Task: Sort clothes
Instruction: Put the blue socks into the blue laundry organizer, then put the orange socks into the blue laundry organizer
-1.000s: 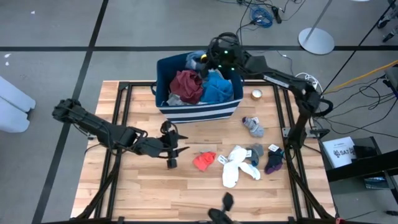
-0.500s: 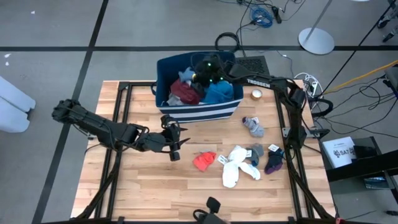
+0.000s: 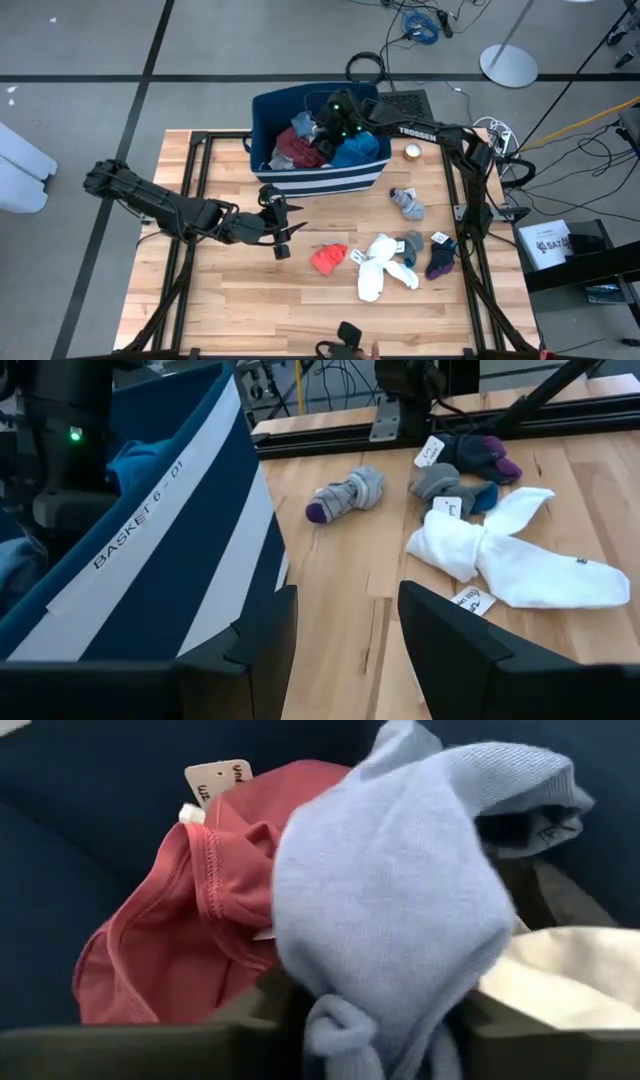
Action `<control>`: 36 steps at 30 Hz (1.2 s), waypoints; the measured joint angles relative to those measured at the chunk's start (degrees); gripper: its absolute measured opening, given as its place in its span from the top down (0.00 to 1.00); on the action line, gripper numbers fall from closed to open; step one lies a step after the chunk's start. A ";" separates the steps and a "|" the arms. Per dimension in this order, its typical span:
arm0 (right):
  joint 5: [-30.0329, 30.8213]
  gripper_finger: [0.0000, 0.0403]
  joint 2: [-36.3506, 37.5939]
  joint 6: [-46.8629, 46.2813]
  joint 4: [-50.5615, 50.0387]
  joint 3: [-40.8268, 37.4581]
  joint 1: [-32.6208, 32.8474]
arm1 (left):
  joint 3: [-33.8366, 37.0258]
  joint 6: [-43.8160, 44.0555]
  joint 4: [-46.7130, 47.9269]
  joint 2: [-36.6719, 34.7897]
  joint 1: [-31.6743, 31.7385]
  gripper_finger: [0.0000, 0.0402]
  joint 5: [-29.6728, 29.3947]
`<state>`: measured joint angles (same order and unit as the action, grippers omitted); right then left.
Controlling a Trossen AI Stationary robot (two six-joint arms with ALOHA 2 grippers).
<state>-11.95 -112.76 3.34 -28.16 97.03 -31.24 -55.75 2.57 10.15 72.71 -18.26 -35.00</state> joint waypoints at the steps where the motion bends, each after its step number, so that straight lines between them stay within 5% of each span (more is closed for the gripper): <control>1: 0.05 0.63 0.31 -0.30 -0.19 0.00 0.00 | 0.00 0.02 -0.08 0.00 -0.02 0.54 -0.02; 7: 0.07 0.35 4.44 -0.34 -0.11 -0.02 -0.02 | 0.00 -0.02 -0.35 0.00 0.00 0.54 0.00; 13: -0.02 0.19 9.56 0.09 -1.65 -0.02 -0.02 | 0.00 -0.02 -0.89 0.00 0.00 0.54 0.04; 24: -0.19 0.16 21.79 -2.84 -12.91 -0.02 0.28 | -0.06 0.10 -0.82 0.39 0.04 0.54 0.90; 36: -0.42 0.16 31.68 -9.25 -29.40 -0.02 9.78 | -0.07 0.04 -5.90 8.23 1.21 0.54 16.75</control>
<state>-12.37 -81.08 -5.91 -57.56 97.01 -21.46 -55.81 2.61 4.25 80.93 -17.05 -18.26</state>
